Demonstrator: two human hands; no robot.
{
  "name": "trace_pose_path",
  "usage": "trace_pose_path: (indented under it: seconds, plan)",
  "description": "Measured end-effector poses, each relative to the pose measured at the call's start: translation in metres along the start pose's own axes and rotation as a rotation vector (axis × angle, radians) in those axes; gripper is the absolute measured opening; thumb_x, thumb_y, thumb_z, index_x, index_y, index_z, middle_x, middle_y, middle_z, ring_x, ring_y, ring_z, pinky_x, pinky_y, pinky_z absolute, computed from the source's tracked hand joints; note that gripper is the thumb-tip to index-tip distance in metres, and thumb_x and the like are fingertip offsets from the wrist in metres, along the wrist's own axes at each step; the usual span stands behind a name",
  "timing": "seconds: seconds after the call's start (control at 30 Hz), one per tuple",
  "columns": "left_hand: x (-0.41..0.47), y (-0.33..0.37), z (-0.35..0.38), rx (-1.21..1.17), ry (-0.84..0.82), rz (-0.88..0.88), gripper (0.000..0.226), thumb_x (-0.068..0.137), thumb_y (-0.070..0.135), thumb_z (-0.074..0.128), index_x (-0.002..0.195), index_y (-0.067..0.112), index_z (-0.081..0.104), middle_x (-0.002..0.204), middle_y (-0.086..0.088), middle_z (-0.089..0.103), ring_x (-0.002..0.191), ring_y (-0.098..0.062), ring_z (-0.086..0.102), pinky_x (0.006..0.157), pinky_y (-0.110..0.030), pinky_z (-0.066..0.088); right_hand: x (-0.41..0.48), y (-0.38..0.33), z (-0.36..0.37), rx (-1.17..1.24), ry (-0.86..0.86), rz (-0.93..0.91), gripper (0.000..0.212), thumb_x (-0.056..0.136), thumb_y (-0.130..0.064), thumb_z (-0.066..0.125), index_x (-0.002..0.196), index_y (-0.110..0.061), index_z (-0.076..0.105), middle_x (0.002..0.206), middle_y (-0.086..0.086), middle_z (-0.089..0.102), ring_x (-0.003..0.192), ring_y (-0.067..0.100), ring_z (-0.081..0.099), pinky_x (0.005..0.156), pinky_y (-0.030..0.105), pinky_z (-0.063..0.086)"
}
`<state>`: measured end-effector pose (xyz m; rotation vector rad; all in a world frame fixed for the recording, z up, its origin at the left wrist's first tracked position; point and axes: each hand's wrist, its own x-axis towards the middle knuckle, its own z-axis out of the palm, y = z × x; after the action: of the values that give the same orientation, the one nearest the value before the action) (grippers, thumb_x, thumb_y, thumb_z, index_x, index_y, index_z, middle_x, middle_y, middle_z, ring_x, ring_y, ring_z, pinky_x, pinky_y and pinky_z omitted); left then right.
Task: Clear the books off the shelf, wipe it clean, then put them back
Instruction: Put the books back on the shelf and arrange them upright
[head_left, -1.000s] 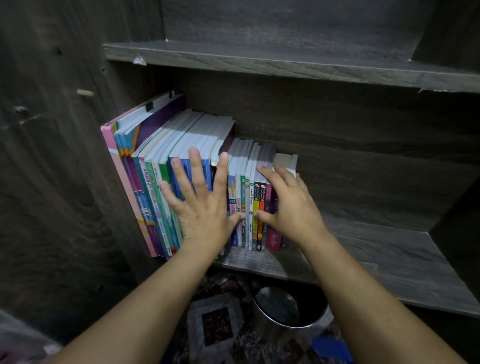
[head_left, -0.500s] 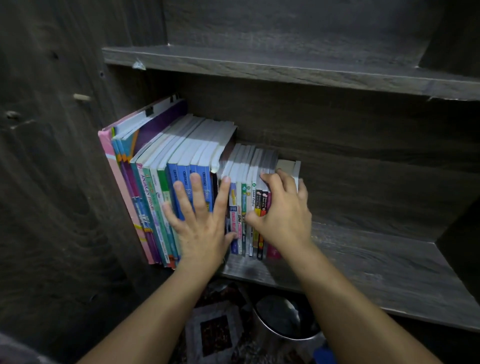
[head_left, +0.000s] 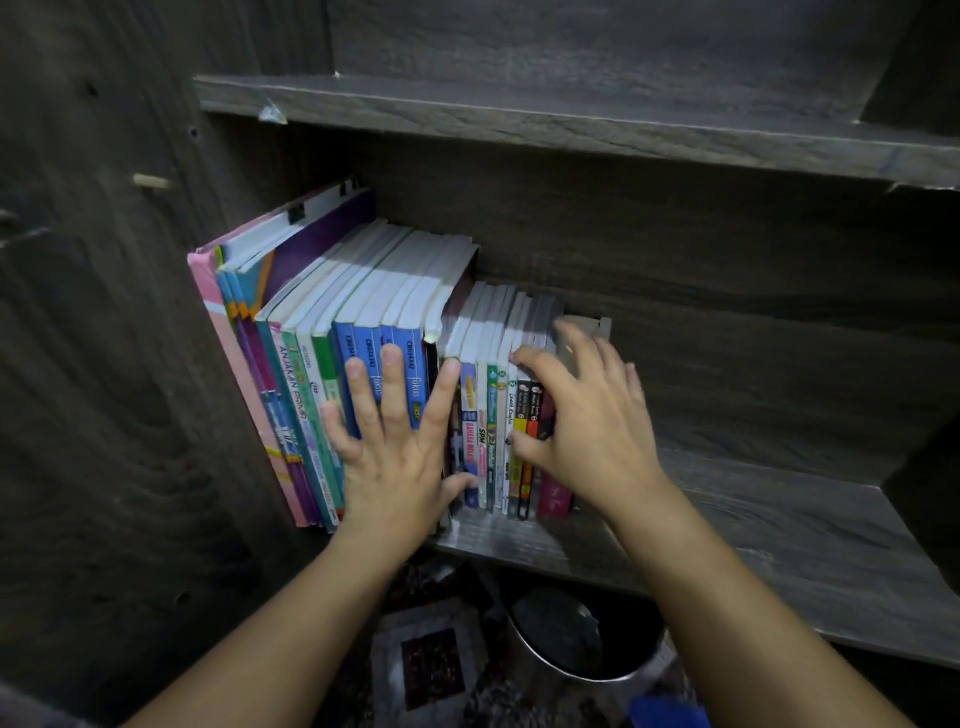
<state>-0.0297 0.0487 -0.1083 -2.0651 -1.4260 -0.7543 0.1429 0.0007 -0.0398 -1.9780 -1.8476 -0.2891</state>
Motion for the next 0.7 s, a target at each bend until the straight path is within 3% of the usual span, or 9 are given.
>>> trace_pose_path:
  seconds: [0.2, 0.3, 0.4, 0.47, 0.57, 0.7]
  plan:
    - [-0.003, -0.002, 0.002, -0.029, 0.097, 0.023, 0.143, 0.051, 0.078, 0.073, 0.153, 0.020, -0.010, 0.155, -0.018, -0.027, 0.143, -0.041, -0.020, 0.111, -0.060, -0.011, 0.003, -0.008, 0.004, 0.117, -0.082, 0.023, 0.069, 0.079, -0.037, 0.073, 0.134, -0.039, 0.032, 0.158, -0.002, 0.016, 0.146, 0.030, 0.009, 0.112, 0.056, 0.029]
    - [-0.001, -0.008, 0.000, -0.135, 0.207, -0.035, 0.118, 0.077, 0.078, 0.049, 0.151, 0.014, -0.017, 0.154, -0.013, -0.031, 0.142, -0.035, -0.024, 0.114, -0.057, -0.010, -0.003, 0.003, 0.005, 0.144, -0.070, -0.034, 0.071, 0.081, -0.050, 0.065, 0.140, -0.040, 0.028, 0.160, -0.002, 0.004, 0.147, 0.026, 0.004, 0.116, 0.056, 0.022]
    - [0.006, -0.015, 0.003, -0.149, 0.217, -0.085, 0.101, 0.087, 0.066, 0.034, 0.148, 0.009, -0.022, 0.152, -0.014, -0.035, 0.141, -0.033, -0.028, 0.114, -0.055, -0.013, -0.012, 0.015, 0.010, 0.180, 0.054, 0.019, 0.073, 0.084, -0.063, 0.052, 0.147, -0.044, 0.019, 0.161, -0.002, -0.008, 0.147, 0.029, -0.004, 0.114, 0.054, 0.010]
    - [0.009, -0.015, 0.007, -0.129, 0.209, -0.072, 0.099, 0.088, 0.063, 0.034, 0.147, 0.007, -0.023, 0.151, -0.016, -0.035, 0.141, -0.034, -0.029, 0.113, -0.054, -0.016, -0.015, 0.017, 0.014, 0.249, 0.005, 0.050, 0.072, 0.090, -0.059, 0.050, 0.149, -0.047, 0.009, 0.160, -0.006, -0.009, 0.148, 0.027, -0.006, 0.114, 0.054, 0.017]
    - [0.010, -0.013, 0.006, -0.186, 0.214, -0.055, 0.099, 0.088, 0.060, 0.036, 0.148, 0.007, -0.021, 0.152, -0.014, -0.033, 0.142, -0.033, -0.027, 0.114, -0.054, -0.015, -0.015, 0.020, 0.015, 0.300, -0.067, 0.049, 0.070, 0.092, -0.056, 0.049, 0.149, -0.046, 0.009, 0.160, -0.007, 0.000, 0.148, 0.025, -0.002, 0.111, 0.051, 0.027]
    - [0.009, -0.035, -0.004, -0.316, 0.339, -0.004, 0.101, 0.085, 0.058, 0.039, 0.148, 0.008, -0.021, 0.155, -0.008, -0.030, 0.144, -0.031, -0.020, 0.117, -0.052, -0.007, -0.016, 0.013, 0.010, 0.187, -0.017, 0.036, 0.070, 0.090, -0.062, 0.044, 0.149, -0.042, 0.013, 0.161, 0.003, 0.001, 0.147, 0.030, 0.003, 0.115, 0.054, 0.018]
